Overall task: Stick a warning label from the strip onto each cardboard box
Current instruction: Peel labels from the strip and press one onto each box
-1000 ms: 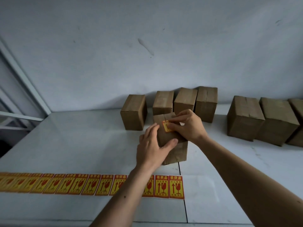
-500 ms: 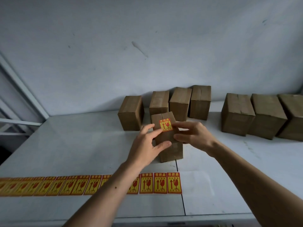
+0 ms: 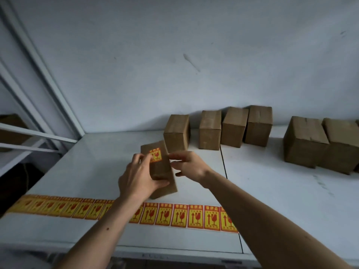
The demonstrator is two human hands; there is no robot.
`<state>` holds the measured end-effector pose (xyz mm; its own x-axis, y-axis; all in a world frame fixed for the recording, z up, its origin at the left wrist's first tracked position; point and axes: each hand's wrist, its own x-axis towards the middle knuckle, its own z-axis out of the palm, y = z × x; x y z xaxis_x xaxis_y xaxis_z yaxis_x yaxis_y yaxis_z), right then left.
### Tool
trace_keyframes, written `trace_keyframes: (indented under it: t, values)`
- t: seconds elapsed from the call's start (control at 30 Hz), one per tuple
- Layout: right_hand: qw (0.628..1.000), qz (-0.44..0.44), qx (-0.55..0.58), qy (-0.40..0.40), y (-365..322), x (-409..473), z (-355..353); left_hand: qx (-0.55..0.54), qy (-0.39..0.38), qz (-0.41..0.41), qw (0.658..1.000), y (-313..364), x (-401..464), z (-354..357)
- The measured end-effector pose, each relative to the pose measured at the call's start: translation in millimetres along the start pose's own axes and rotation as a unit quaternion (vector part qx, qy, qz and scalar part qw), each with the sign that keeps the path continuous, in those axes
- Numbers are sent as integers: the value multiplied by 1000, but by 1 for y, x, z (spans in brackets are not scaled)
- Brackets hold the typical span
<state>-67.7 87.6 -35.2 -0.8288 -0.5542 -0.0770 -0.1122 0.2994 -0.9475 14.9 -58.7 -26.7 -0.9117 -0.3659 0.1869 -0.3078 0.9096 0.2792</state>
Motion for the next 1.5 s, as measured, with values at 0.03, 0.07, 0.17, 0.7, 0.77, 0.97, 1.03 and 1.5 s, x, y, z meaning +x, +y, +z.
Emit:
trace_keyframes:
  t: [0.03, 0.07, 0.17, 0.7, 0.77, 0.97, 1.03, 1.5]
  values:
    - [1000, -4, -19, -4, -4, 7, 4, 7, 4, -10, 1000, -9, 8, 1]
    - [999, -7, -39, 2, -7, 15, 6, 11, 7, -20, 1000, -17, 17, 2]
    - [990, -4, -120, 68, -8, 39, -5, 49, 46, -21, 998, -35, 46, 8]
    - [985, 49, -112, 124, 35, 111, -31, -188, -70, -30, 979, 18, 136, 64]
    - [987, 48, -86, 126, 36, 103, -31, -204, -49, -28, 977, 17, 126, 67]
    - [986, 16, -26, 162, 42, 43, -32, -247, -29, -2, 969, 24, 80, 64]
    - [982, 11, -23, 188, 43, 19, -32, -261, -26, 19, 965, 31, 60, 65]
    - [966, 73, -220, 117, 76, -88, -67, -141, -207, 87, 964, 50, -30, 69]
